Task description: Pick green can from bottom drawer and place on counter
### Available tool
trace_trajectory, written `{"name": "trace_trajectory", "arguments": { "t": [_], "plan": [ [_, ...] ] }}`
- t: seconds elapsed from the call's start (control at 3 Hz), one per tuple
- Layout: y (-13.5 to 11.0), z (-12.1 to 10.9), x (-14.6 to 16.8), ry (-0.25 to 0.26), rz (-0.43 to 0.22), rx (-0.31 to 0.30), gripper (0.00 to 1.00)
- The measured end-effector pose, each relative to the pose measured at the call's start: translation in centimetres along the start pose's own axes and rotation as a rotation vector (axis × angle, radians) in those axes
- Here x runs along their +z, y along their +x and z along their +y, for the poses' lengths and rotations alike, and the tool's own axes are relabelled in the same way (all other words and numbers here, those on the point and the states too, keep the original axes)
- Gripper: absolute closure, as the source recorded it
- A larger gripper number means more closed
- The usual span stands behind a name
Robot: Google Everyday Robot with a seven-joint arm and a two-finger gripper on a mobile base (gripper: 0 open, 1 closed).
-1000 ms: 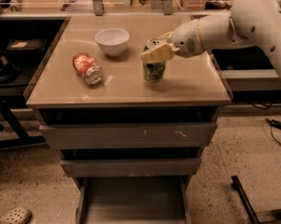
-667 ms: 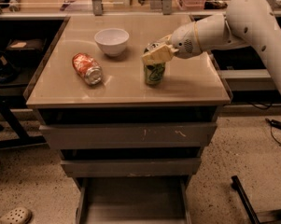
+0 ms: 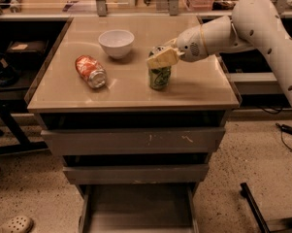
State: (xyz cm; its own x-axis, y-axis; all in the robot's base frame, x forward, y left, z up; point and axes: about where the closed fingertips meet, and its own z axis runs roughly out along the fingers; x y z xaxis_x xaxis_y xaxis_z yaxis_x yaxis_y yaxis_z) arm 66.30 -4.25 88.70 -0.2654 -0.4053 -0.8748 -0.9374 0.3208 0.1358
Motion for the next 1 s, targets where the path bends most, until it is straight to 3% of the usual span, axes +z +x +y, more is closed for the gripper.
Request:
{"name": "trace_trajectory", "arguments": {
  "t": [1.0],
  "plan": [
    [0.0, 0.0, 0.01, 0.0, 0.0, 0.0, 0.13]
  ]
}}
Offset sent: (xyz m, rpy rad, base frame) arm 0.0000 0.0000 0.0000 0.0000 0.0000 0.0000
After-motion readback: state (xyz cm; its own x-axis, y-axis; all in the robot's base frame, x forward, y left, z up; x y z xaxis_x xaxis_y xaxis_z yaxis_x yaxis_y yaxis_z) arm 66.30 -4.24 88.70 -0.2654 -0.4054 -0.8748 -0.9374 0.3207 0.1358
